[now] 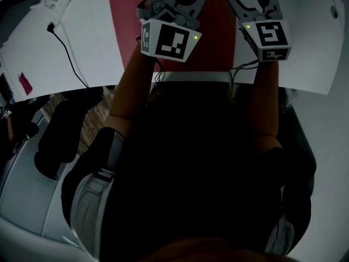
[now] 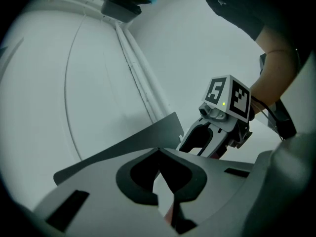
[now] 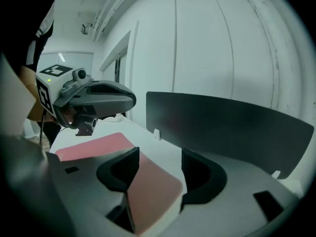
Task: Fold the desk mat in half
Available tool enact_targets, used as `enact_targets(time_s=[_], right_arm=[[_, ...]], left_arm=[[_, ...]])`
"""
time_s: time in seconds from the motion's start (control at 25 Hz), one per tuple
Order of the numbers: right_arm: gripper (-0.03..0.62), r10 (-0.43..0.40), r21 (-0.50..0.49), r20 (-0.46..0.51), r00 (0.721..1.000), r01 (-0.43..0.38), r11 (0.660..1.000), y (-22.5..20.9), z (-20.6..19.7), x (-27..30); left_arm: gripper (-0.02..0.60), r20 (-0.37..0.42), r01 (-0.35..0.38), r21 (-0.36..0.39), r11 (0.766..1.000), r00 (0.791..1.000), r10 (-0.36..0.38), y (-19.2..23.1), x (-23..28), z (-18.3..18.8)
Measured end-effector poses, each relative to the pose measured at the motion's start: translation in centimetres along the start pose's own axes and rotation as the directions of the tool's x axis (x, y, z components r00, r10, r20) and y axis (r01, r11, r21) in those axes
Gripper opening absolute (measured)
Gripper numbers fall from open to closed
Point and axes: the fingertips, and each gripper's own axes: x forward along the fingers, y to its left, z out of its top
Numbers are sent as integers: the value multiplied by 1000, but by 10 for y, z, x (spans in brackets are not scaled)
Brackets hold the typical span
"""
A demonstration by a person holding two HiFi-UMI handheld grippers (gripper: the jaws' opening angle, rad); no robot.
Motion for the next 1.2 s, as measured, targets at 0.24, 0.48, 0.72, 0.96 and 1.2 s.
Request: enact_targets(time_s=[0.24, 0.48, 0.72, 0.96, 1.2], right_arm=[[281, 40, 46, -72, 997, -37, 998, -13, -31, 31], [298, 72, 85, -168, 983, -58, 995, -19, -63, 60], [304, 89, 113, -273, 958, -59, 992, -29, -102, 83], [304, 109, 149, -334, 936, -62, 987, -32, -125, 92], [305, 125, 206, -347, 930, -55, 977, -33, -134, 98]], left_arm=[[14, -8, 0, -19, 1000, 1000, -1, 0, 28, -20], [14, -35, 5, -39, 999, 999, -6, 0, 42, -46], [14, -47, -1, -56, 998, 999, -2, 0, 54, -65], [12, -36, 0, -81, 997, 999, -3, -4, 60, -70], [12, -31, -3, -89, 996, 1000, 0, -3, 61, -70]])
